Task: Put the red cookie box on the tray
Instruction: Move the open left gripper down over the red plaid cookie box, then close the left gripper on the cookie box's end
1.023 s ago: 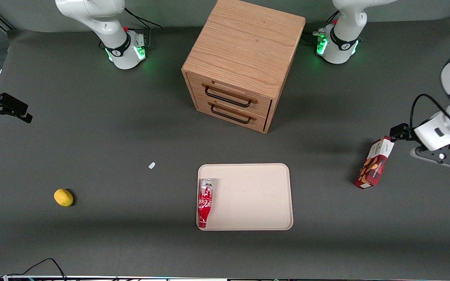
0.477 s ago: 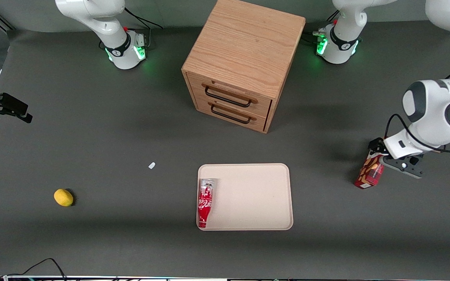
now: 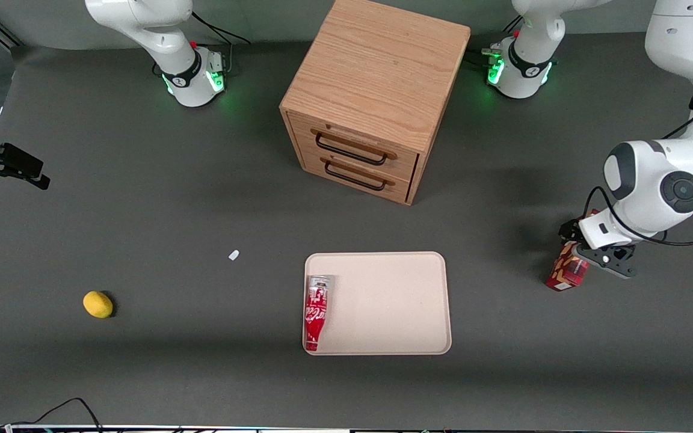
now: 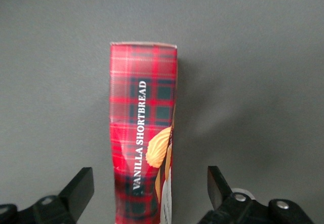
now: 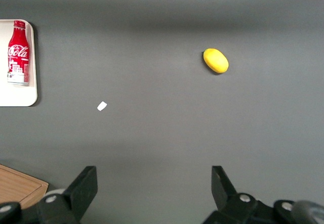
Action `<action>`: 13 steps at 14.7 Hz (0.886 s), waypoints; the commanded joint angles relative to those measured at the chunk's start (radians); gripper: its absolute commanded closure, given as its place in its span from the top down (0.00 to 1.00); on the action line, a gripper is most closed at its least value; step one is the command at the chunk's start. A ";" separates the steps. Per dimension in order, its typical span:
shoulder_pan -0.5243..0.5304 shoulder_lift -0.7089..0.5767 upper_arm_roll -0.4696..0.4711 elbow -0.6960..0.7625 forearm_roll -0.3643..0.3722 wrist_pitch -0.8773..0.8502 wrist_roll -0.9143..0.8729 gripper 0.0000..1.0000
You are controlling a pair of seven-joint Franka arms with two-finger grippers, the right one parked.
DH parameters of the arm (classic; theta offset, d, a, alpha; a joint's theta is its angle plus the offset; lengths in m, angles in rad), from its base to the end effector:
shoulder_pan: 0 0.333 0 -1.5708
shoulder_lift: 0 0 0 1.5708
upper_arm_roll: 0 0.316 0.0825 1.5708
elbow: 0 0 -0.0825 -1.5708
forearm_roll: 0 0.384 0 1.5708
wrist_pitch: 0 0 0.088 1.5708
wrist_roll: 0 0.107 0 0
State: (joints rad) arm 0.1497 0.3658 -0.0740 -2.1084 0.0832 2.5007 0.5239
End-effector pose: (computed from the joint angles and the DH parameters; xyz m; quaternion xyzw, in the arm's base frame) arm 0.5818 0.0441 0.2440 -0.9676 0.2517 -0.0099 0.0158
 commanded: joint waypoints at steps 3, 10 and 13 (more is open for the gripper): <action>-0.012 0.028 0.025 -0.005 0.007 0.040 0.005 0.82; -0.015 0.021 0.023 -0.002 -0.002 0.017 -0.031 0.00; -0.015 0.013 0.023 0.004 -0.003 0.015 -0.030 0.00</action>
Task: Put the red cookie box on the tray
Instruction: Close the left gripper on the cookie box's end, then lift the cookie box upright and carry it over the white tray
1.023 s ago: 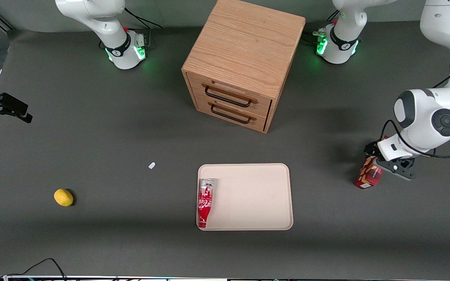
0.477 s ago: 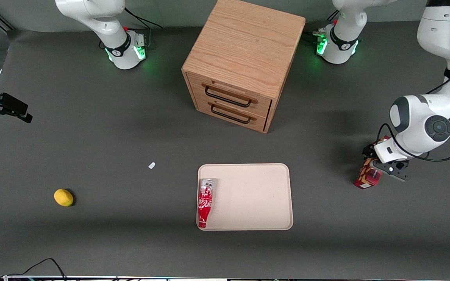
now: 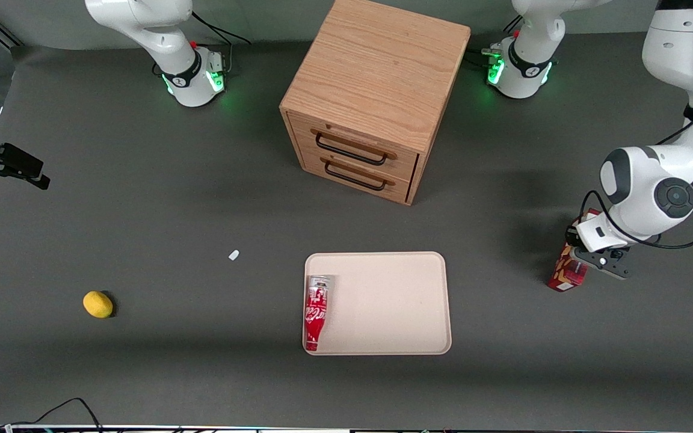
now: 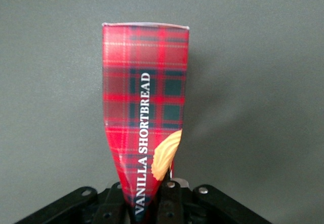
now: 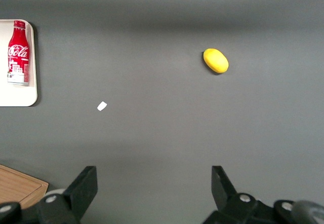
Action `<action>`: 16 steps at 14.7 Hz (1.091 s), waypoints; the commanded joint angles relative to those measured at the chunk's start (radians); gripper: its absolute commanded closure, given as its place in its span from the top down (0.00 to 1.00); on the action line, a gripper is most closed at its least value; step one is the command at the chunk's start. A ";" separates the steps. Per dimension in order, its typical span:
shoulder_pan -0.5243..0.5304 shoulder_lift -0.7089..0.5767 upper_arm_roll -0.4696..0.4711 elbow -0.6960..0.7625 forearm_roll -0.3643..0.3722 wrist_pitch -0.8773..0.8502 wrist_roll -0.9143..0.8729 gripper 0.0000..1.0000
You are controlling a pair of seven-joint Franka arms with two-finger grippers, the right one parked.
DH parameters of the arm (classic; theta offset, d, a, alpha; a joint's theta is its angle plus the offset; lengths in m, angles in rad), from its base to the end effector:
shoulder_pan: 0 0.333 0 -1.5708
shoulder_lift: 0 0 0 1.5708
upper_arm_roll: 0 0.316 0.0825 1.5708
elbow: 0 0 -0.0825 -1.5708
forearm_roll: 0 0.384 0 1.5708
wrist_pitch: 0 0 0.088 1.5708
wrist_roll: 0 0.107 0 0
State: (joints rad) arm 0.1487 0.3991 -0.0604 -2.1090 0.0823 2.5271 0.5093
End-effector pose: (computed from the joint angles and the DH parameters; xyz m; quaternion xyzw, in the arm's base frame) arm 0.5805 0.0508 0.2266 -0.9709 0.2390 -0.0061 0.0148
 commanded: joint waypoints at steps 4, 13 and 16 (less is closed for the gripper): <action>-0.014 -0.058 0.010 0.052 -0.006 -0.103 -0.018 0.00; -0.078 -0.114 0.002 0.478 -0.072 -0.646 -0.193 0.00; -0.126 -0.095 -0.013 0.648 -0.072 -0.822 -0.360 0.00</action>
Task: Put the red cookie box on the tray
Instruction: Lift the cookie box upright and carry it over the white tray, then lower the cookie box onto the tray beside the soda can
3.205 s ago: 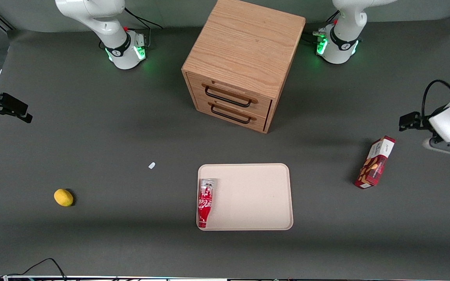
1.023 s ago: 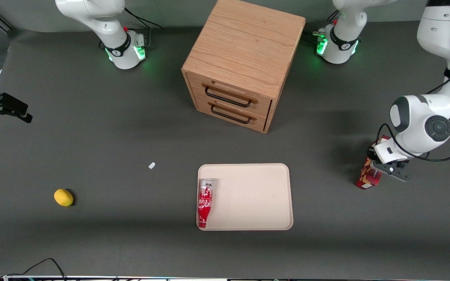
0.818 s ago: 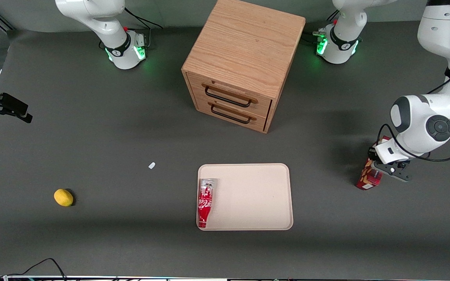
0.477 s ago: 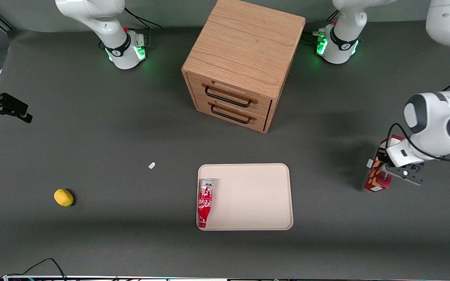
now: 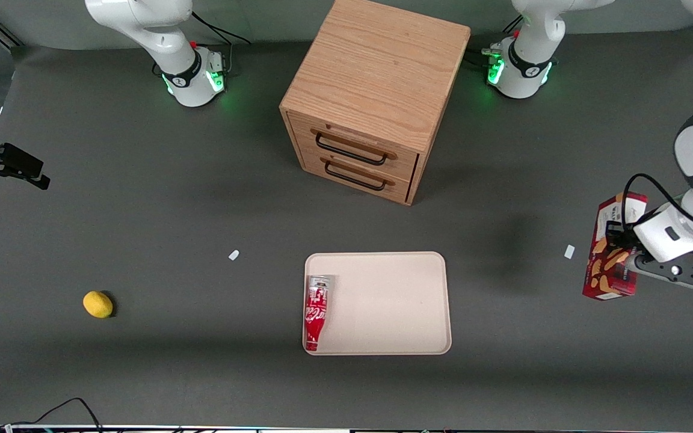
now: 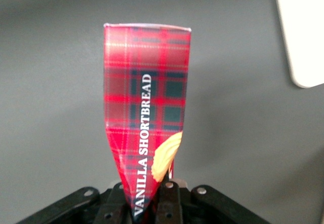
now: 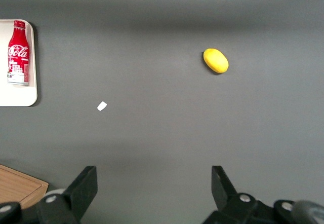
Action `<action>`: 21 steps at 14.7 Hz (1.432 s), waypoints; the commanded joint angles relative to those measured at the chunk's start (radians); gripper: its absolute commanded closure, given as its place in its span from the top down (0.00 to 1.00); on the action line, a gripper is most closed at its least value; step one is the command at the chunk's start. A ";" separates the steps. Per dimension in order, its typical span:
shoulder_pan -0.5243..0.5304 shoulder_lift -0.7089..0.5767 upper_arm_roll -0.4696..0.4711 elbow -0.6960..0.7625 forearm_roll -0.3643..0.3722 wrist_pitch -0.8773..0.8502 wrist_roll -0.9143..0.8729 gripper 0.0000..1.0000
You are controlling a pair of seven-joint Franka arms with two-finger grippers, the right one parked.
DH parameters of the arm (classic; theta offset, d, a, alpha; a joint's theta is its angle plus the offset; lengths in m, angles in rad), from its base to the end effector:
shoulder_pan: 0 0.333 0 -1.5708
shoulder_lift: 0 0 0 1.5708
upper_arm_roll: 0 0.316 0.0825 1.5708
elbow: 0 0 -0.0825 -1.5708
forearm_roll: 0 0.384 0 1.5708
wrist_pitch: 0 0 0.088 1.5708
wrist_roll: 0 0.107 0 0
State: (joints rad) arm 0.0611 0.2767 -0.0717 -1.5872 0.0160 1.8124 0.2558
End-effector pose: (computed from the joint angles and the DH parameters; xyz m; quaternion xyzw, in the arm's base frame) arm 0.6394 -0.0010 0.4715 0.9907 -0.1338 -0.0249 0.0052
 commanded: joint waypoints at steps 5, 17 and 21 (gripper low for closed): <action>-0.096 0.099 -0.105 0.294 -0.005 -0.196 -0.438 0.00; -0.340 0.427 -0.099 0.405 0.084 0.068 -0.791 0.00; -0.369 0.498 -0.085 0.406 0.099 0.183 -0.794 0.00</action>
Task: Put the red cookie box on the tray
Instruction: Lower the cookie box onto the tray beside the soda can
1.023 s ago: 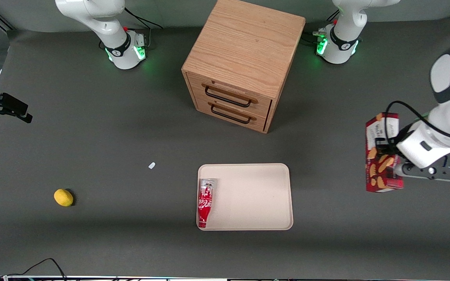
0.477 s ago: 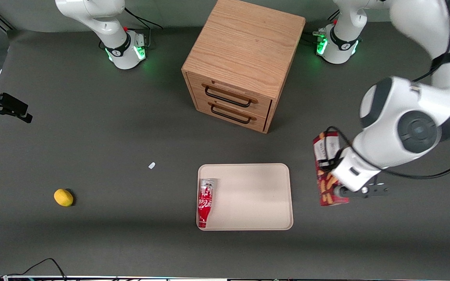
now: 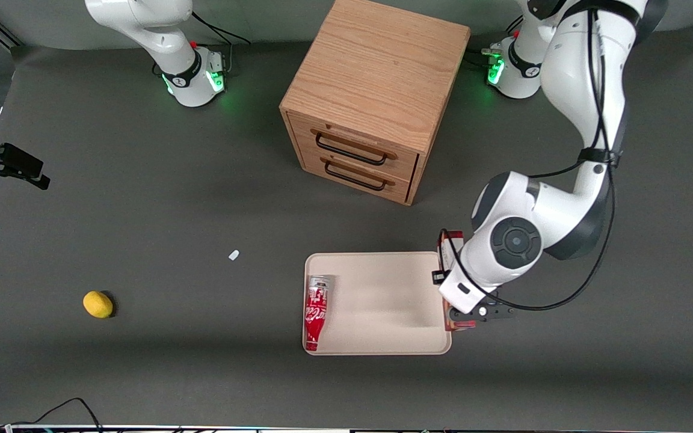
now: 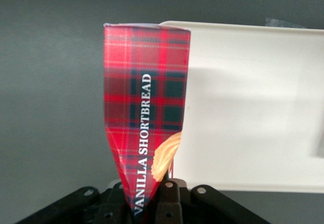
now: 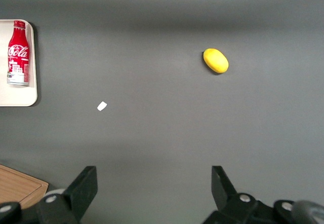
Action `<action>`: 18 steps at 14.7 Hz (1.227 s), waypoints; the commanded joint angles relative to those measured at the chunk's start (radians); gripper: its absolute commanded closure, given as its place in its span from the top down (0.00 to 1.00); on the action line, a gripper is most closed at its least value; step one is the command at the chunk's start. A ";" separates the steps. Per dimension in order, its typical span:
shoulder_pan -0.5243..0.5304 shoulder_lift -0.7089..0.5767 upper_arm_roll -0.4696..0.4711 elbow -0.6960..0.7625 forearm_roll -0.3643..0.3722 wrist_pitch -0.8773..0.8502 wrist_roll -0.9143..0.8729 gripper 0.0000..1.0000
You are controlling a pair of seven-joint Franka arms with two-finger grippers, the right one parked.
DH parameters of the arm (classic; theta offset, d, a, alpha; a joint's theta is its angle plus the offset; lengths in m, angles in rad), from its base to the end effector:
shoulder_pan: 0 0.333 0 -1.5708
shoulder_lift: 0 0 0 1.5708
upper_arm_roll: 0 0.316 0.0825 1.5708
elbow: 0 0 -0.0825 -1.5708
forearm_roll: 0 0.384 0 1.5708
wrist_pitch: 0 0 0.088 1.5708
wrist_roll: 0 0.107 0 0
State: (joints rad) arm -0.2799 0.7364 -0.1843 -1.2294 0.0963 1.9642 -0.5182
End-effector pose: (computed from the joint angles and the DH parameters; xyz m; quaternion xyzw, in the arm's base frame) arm 0.6862 -0.2964 0.3388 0.9993 0.0325 -0.0037 0.0174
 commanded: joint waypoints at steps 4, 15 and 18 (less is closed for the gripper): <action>-0.064 0.115 0.066 0.048 0.020 0.137 -0.020 0.00; -0.088 0.181 0.083 0.035 0.029 0.197 -0.006 0.99; -0.085 0.173 0.082 0.030 0.043 0.217 -0.020 1.00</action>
State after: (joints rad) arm -0.3501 0.9064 -0.1191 -1.2150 0.1211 2.1737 -0.5186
